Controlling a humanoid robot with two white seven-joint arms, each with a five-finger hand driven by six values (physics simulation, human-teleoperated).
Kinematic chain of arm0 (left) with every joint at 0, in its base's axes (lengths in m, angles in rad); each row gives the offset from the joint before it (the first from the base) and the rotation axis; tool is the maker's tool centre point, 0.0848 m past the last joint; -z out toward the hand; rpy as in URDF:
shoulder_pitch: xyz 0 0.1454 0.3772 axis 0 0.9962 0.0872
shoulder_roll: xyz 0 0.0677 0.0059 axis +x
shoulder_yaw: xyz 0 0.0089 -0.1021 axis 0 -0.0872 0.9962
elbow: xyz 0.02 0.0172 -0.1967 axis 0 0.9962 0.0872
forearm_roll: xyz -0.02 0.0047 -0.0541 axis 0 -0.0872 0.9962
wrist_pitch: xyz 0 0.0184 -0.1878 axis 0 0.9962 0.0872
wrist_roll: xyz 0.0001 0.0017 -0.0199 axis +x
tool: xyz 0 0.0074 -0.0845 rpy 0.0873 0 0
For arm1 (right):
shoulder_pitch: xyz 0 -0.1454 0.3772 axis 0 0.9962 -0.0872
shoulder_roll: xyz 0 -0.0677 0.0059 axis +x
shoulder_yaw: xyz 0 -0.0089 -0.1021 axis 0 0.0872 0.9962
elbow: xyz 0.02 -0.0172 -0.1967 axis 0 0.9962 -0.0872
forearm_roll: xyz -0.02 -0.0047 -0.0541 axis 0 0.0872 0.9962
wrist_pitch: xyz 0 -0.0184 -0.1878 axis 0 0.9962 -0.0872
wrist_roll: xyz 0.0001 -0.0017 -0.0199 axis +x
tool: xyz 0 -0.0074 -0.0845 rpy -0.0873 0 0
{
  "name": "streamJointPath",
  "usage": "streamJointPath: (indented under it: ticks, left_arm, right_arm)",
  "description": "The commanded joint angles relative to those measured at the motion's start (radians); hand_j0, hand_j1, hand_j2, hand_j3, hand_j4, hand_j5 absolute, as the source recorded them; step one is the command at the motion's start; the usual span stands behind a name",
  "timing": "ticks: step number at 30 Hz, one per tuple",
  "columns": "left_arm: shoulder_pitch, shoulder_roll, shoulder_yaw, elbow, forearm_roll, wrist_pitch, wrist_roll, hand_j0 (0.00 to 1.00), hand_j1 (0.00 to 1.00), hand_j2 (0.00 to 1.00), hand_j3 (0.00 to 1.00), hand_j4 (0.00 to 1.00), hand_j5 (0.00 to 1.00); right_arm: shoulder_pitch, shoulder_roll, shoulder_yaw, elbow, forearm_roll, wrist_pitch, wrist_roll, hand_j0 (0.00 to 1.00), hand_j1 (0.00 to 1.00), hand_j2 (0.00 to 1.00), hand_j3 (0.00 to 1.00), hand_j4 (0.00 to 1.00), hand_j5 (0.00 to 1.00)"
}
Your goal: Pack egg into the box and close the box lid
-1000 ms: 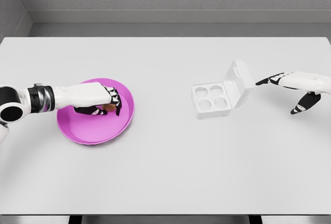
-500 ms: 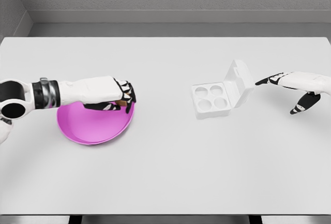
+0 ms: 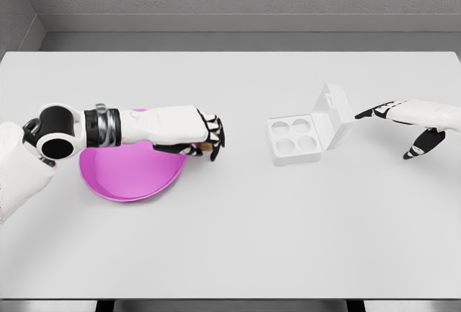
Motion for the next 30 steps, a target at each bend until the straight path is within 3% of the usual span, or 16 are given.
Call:
streamJointPath:
  ticks: [1, 11, 20, 30]
  left_arm:
    - [-0.002, -0.031, -0.025, 0.008, 0.006, 0.004, 0.001, 0.41, 0.41, 0.41, 0.41, 0.41, 0.41]
    - [-0.032, -0.101, -0.044, 0.038, -0.008, 0.004, 0.001, 0.41, 0.41, 0.41, 0.41, 0.41, 0.41]
    - [-0.086, -0.185, -0.08, 0.126, -0.019, 0.004, 0.001, 0.41, 0.41, 0.41, 0.41, 0.41, 0.41]
    - [-0.129, -0.212, -0.091, 0.152, 0.001, 0.004, 0.001, 0.41, 0.41, 0.41, 0.41, 0.41, 0.41]
  right_arm:
    - [-0.002, -0.001, -0.001, 0.001, -0.005, 0.002, 0.0, 1.0, 1.0, 1.0, 1.0, 1.0, 1.0]
    - [0.0, -0.001, -0.001, 0.001, -0.005, 0.002, 0.0, 1.0, 1.0, 1.0, 1.0, 1.0, 1.0]
    - [0.0, -0.001, -0.001, 0.0, -0.005, 0.002, 0.0, 1.0, 1.0, 1.0, 1.0, 1.0, 1.0]
    - [0.0, -0.003, -0.001, 0.0, -0.005, 0.002, 0.0, 1.0, 1.0, 1.0, 1.0, 1.0, 1.0]
